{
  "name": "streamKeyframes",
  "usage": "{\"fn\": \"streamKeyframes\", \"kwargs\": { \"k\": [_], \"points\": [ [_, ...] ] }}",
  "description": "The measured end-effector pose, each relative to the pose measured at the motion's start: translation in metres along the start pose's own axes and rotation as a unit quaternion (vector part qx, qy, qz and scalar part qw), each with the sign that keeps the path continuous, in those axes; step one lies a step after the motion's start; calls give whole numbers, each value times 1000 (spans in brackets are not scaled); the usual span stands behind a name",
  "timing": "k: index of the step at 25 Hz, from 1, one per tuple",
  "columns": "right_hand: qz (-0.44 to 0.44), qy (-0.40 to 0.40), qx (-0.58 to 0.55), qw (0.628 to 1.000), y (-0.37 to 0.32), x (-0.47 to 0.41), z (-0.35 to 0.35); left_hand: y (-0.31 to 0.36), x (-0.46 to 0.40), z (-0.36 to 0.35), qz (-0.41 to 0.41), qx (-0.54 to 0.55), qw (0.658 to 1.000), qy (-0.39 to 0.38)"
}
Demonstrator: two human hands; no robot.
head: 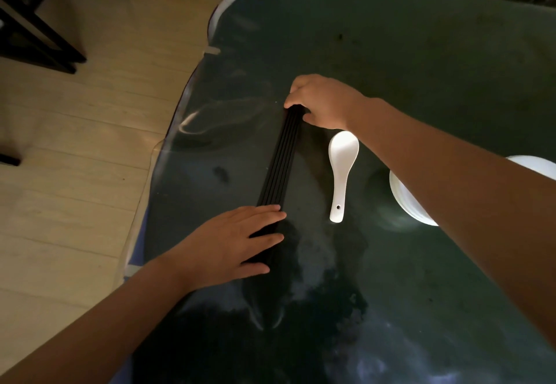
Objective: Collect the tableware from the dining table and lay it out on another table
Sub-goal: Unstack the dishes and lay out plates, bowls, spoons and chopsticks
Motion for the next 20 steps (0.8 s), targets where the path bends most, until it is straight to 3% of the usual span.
{"fn": "streamKeyframes", "kwargs": {
  "k": [6,20],
  "points": [
    [25,-2,51,998,-3,-2,4,-3,1,11,-15,-13,999,-39],
    [37,19,93,995,-4,3,0,2,-4,13,-33,8,999,-8]
  ]
}}
Point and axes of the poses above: each hand's wrist, its own x-axis away from the middle knuckle, its own z-axis out of the back of the hand, y = z × x, the point moved 2 cm from there along -x, towards the middle knuckle, and after that the axes turned 1 degree about -y, right-handed, at the moved point
